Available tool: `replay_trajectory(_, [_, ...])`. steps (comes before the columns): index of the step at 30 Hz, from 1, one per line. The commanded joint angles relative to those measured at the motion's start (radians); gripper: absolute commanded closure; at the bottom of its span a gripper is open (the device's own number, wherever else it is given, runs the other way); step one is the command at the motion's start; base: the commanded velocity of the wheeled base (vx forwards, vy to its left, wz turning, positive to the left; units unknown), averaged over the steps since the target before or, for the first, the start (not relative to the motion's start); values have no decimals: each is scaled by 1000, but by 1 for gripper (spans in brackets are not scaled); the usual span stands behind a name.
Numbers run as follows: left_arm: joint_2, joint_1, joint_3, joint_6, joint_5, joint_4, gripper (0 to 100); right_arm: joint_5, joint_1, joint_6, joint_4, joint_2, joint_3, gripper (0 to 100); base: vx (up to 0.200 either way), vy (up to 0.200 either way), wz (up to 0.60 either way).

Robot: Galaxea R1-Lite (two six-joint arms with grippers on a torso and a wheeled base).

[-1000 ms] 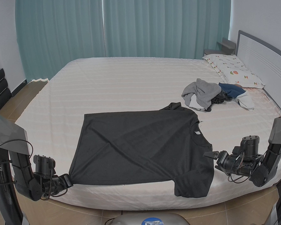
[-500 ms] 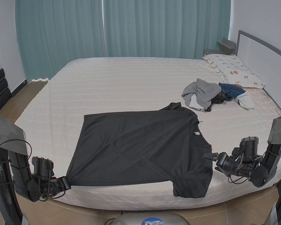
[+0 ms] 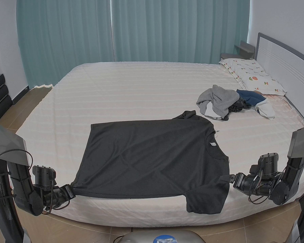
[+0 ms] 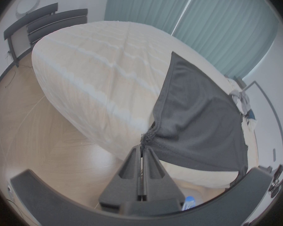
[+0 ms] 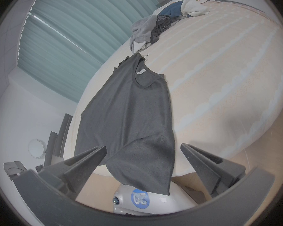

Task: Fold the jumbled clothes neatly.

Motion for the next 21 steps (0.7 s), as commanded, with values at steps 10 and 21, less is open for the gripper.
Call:
replay_trajectory(10, [3,0,-6,-35,-6,-47,100,-50,-4,-8,-16,116,-85,0,0,0,0])
replay_trajectory(21, [23,-6,-4,-35,-9,-47,100,-136,27,17,9,151,-170,100,0,0,0])
